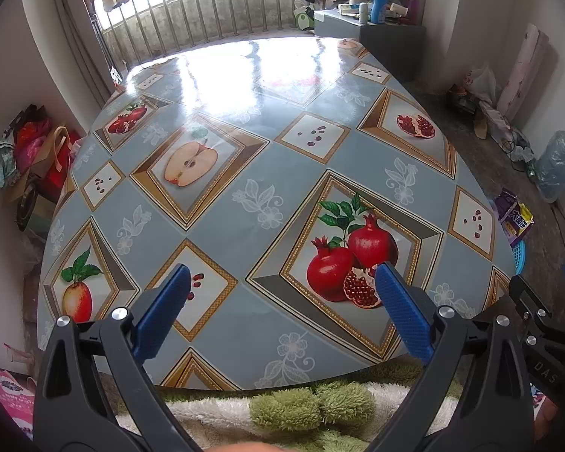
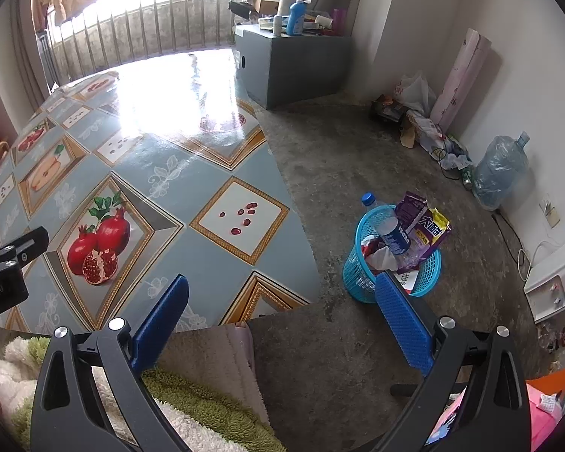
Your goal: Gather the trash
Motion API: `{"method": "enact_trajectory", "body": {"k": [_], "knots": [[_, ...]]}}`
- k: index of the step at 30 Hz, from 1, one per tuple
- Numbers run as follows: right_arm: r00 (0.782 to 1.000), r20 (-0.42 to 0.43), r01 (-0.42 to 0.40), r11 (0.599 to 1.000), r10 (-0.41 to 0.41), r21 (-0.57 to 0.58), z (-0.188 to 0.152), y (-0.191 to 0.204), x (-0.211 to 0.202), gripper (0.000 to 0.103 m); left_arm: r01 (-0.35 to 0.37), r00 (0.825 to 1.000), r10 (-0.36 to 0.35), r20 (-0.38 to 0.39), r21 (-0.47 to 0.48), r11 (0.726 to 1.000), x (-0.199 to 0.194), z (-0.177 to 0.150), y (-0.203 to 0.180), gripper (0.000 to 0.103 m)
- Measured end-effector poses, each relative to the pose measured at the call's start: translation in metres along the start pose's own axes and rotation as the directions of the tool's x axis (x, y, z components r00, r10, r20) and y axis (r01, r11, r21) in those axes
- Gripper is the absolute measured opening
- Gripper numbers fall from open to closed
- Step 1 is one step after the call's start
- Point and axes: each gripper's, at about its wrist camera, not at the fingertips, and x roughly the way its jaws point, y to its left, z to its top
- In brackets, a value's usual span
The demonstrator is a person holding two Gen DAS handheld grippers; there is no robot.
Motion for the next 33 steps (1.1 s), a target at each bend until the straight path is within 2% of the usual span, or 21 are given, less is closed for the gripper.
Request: {"method": "enact_trajectory", "body": {"k": [33], "knots": [[1.0, 0.0, 0.002, 1.0, -0.002, 0.007, -0.0013, 0.0016, 0.0, 0.096, -0.006, 1.0, 0.006, -0.009, 0.001, 1.0, -0.0003, -0.0021, 0.0014, 0.094]]}}
